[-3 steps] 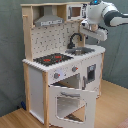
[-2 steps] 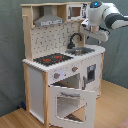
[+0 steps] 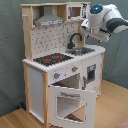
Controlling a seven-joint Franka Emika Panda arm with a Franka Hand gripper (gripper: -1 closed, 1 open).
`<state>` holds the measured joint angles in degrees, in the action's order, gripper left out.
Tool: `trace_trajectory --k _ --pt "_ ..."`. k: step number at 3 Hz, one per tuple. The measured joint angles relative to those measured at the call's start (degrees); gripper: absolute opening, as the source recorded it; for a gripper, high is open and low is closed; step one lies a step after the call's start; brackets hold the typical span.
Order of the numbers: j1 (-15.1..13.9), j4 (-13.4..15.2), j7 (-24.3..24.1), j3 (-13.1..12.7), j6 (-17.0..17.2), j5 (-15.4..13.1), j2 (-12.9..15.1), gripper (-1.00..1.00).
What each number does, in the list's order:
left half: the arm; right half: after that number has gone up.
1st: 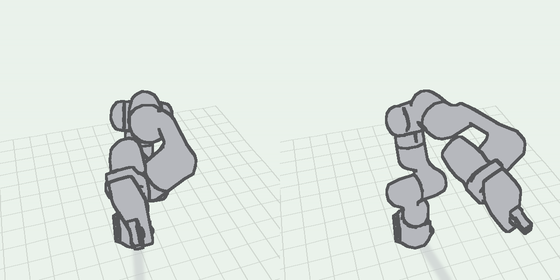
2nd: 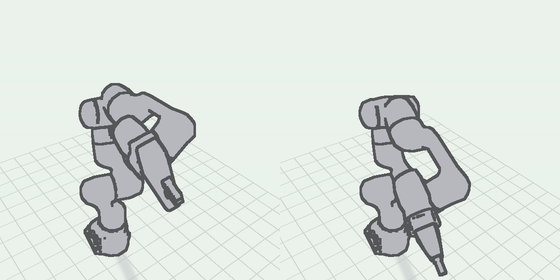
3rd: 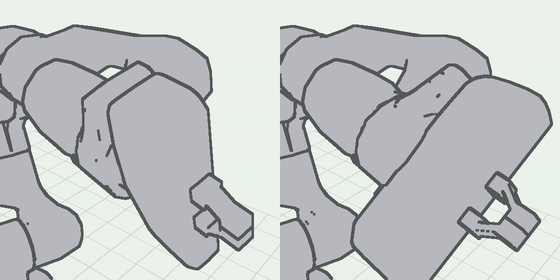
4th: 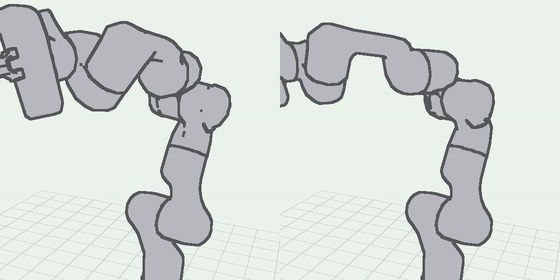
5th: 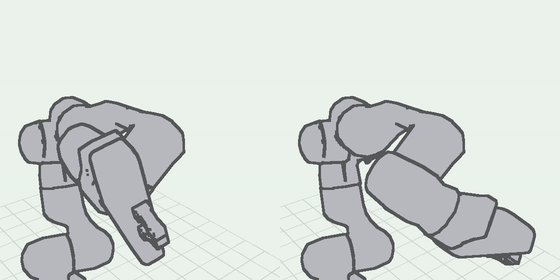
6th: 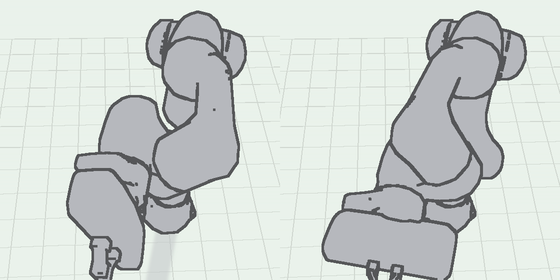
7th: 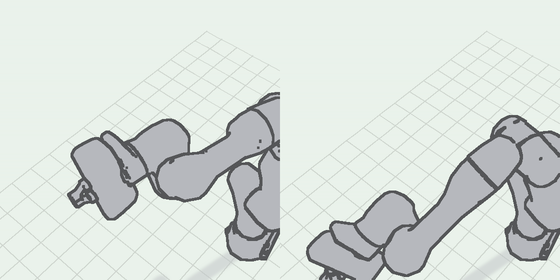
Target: Play with the kitchen
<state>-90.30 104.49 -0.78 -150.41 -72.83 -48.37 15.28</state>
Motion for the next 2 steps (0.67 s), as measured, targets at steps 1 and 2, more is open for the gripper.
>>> trace_trajectory --k 1,2 --pt "3.3 0.0 0.1 0.0 2.5 -4.5 -0.6 1.00" --pt "6.1 0.0 0.6 0.0 4.6 -9.0 -0.9 1.00"
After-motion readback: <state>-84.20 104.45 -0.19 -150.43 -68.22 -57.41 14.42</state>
